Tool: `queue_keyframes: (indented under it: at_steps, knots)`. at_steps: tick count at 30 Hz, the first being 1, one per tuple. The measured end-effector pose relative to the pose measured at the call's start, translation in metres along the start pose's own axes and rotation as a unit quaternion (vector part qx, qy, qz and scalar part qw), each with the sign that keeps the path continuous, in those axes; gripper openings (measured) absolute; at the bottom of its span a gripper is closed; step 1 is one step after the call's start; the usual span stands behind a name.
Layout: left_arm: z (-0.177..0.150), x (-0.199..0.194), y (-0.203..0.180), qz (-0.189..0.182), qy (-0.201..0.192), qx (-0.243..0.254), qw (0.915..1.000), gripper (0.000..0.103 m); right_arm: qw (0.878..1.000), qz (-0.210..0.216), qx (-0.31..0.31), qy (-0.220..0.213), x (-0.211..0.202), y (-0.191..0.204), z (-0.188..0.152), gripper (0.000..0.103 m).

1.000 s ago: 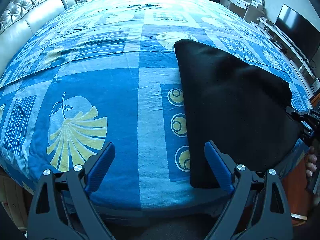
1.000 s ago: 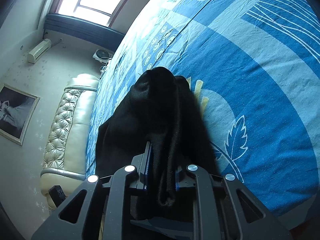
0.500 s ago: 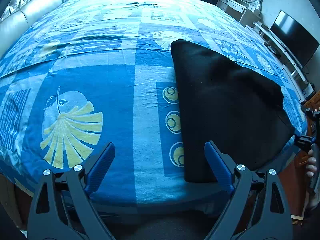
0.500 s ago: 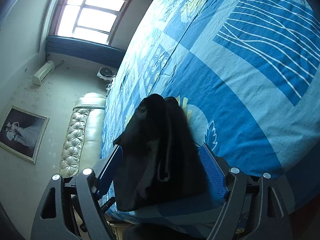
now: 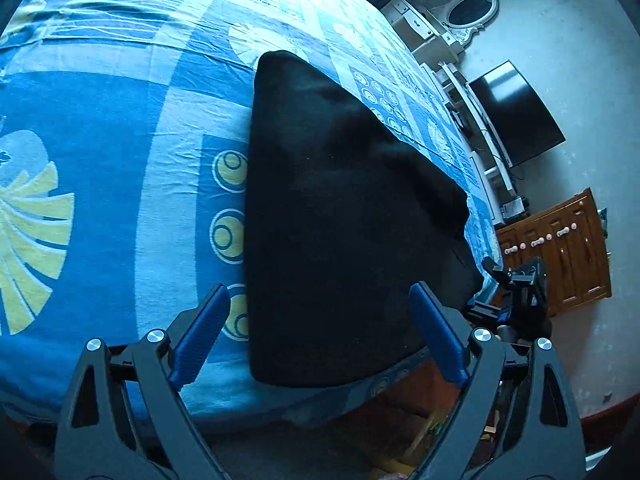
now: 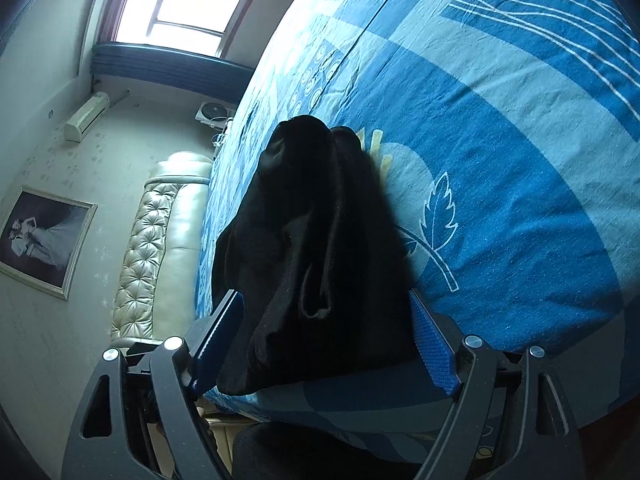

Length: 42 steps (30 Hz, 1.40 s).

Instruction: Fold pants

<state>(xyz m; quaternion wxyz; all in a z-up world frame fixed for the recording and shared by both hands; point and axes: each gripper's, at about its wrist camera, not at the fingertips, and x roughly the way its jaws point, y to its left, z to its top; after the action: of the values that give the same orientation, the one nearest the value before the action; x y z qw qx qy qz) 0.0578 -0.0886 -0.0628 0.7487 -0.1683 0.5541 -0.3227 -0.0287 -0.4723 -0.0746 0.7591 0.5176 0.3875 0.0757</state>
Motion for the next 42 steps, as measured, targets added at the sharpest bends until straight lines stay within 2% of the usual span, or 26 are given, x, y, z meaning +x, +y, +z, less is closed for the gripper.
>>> queue_keyframes:
  at_steps: [2, 4, 8, 10, 11, 12, 13, 14, 16, 20, 28, 42]
  knots:
    - [0.002, 0.009, 0.001, -0.017, 0.008, -0.011, 0.9998, 0.091, 1.000, -0.013, -0.001, -0.003, 0.000, 0.001, 0.001, 0.081]
    - [0.004, 0.018, 0.002, -0.017, 0.014, -0.024, 0.9995, 0.091, 1.000, -0.020, 0.002, -0.009, -0.003, -0.004, 0.002, 0.081]
    - [0.000, 0.041, 0.011, -0.035, 0.040, -0.056, 0.9970, 0.090, 1.000, 0.013, 0.018, -0.001, 0.001, -0.011, -0.001, 0.081]
    - [-0.003, 0.046, 0.014, -0.037, 0.035, -0.063, 0.9967, 0.090, 0.999, 0.033, 0.015, 0.009, 0.008, -0.011, -0.004, 0.081]
    - [-0.002, 0.047, 0.013, -0.033, 0.034, -0.058, 0.9972, 0.081, 0.999, 0.032, 0.005, 0.007, 0.010, -0.008, -0.005, 0.081]
    - [-0.001, 0.048, 0.010, -0.018, 0.036, -0.047, 0.9981, 0.075, 1.000, 0.024, -0.010, 0.005, 0.013, -0.004, -0.006, 0.075]
    - [0.000, 0.048, 0.007, -0.004, 0.040, -0.035, 0.9986, 0.065, 1.000, 0.009, -0.025, 0.005, 0.016, 0.000, -0.008, 0.062]
    - [0.001, 0.048, 0.004, 0.007, 0.040, -0.027, 0.9988, 0.060, 0.999, -0.007, -0.037, 0.006, 0.019, 0.002, -0.009, 0.058]
    - [0.002, 0.047, -0.002, 0.019, 0.039, -0.020, 0.9988, 0.054, 0.999, -0.007, -0.037, 0.001, 0.019, 0.003, -0.009, 0.053]
    - [0.003, 0.043, -0.013, 0.045, 0.033, 0.003, 0.9985, 0.046, 0.999, -0.009, -0.040, -0.003, 0.018, 0.011, -0.011, 0.050]
    - [0.001, 0.023, -0.016, 0.103, 0.009, 0.034, 0.9941, 0.042, 0.998, -0.001, -0.059, 0.022, 0.042, 0.040, -0.019, 0.050]
    - [-0.015, -0.052, 0.052, 0.153, -0.024, -0.011, 0.9878, 0.042, 0.988, 0.024, -0.103, 0.116, 0.123, 0.093, -0.062, 0.050]
